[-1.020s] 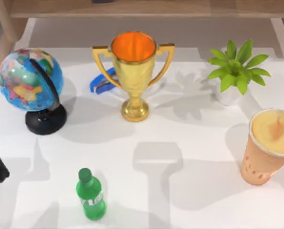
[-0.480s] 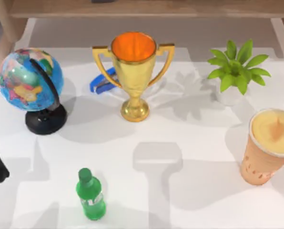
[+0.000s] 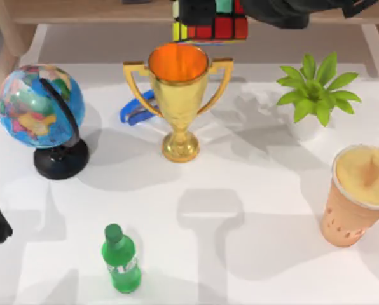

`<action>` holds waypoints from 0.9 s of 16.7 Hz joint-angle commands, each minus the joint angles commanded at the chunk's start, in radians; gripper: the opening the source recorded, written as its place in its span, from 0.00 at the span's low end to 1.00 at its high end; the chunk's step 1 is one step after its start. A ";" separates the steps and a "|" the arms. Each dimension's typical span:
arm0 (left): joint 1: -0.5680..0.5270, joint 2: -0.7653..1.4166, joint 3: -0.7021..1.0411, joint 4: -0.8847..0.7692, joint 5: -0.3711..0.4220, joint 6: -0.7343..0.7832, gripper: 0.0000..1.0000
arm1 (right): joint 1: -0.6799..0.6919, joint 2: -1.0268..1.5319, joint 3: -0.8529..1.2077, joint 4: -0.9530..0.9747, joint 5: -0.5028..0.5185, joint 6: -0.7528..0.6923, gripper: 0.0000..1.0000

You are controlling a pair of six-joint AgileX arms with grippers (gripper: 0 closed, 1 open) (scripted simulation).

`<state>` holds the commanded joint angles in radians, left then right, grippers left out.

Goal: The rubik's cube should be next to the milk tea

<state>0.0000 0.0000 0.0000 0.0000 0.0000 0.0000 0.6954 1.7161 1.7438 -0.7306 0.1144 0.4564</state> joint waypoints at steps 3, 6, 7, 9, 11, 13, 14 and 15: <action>0.000 0.000 0.000 0.000 0.000 0.000 1.00 | 0.049 0.048 -0.070 -0.204 -0.064 0.111 0.00; 0.000 0.000 0.000 0.000 0.000 0.000 1.00 | 0.060 0.154 -0.124 -0.334 -0.105 0.204 0.00; 0.000 0.000 0.000 0.000 0.000 0.000 1.00 | 0.057 0.192 -0.136 -0.361 -0.113 0.228 0.00; 0.000 0.000 0.000 0.000 0.000 0.000 1.00 | 0.044 0.256 -0.153 -0.396 -0.123 0.264 0.00; 0.000 0.000 0.000 0.000 0.000 0.000 1.00 | 0.032 0.289 -0.160 -0.411 -0.124 0.280 0.00; 0.000 0.000 0.000 0.000 0.000 0.000 1.00 | 0.031 0.291 -0.161 -0.412 -0.124 0.282 0.00; 0.000 0.000 0.000 0.000 0.000 0.000 1.00 | 0.031 0.291 -0.161 -0.412 -0.124 0.282 0.00; 0.000 0.000 0.000 0.000 0.000 0.000 1.00 | 0.031 0.291 -0.161 -0.412 -0.124 0.282 0.00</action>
<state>0.0000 0.0000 0.0000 0.0000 0.0000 0.0000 0.7267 2.0074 1.5830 -1.1422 -0.0098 0.7380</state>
